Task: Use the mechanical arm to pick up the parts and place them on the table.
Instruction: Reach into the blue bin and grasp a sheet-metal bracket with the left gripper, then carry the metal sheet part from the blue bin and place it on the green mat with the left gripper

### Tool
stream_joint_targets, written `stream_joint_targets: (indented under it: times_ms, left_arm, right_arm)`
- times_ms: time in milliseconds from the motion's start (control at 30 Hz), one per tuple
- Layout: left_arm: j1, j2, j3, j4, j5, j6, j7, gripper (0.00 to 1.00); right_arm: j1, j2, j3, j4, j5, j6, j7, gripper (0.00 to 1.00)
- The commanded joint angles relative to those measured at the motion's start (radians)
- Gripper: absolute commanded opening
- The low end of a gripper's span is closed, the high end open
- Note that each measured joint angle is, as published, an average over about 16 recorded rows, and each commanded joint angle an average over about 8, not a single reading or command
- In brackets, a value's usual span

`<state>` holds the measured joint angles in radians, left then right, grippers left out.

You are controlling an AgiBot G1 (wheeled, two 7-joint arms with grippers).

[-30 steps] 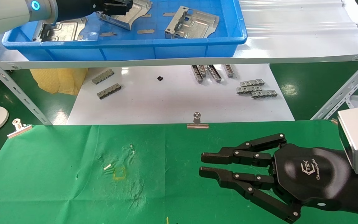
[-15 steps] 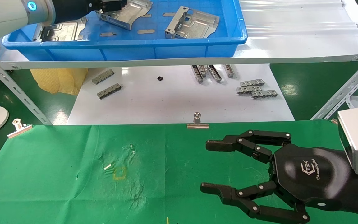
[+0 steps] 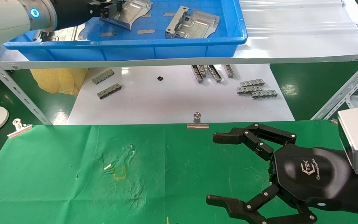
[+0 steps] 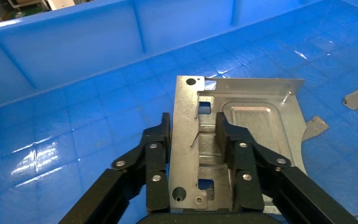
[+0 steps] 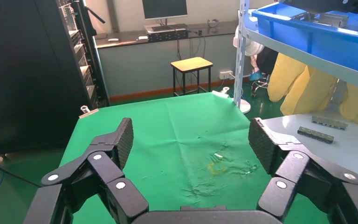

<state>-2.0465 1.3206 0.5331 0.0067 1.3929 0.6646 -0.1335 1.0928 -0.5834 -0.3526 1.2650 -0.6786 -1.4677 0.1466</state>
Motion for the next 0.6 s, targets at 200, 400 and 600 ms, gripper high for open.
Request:
stream_joint_targets:
  times_ms: [200, 400, 600]
  left_arm:
    - [0.004, 0.001, 0.002, -0.007, 0.002, -0.008, -0.007, 0.00]
    - [0.000, -0.010, -0.018, -0.039, -0.026, 0.012, 0.012, 0.00]
    - [-0.005, -0.060, -0.052, -0.085, -0.078, 0.135, 0.082, 0.00]
  right_arm:
    - [0.000, 0.000, 0.000, 0.000, 0.000, 0.000, 0.000, 1.00]
    - [0.000, 0.000, 0.000, 0.000, 0.000, 0.000, 0.000, 1.00]
    - [0.000, 0.000, 0.000, 0.000, 0.000, 0.000, 0.000, 1.00]
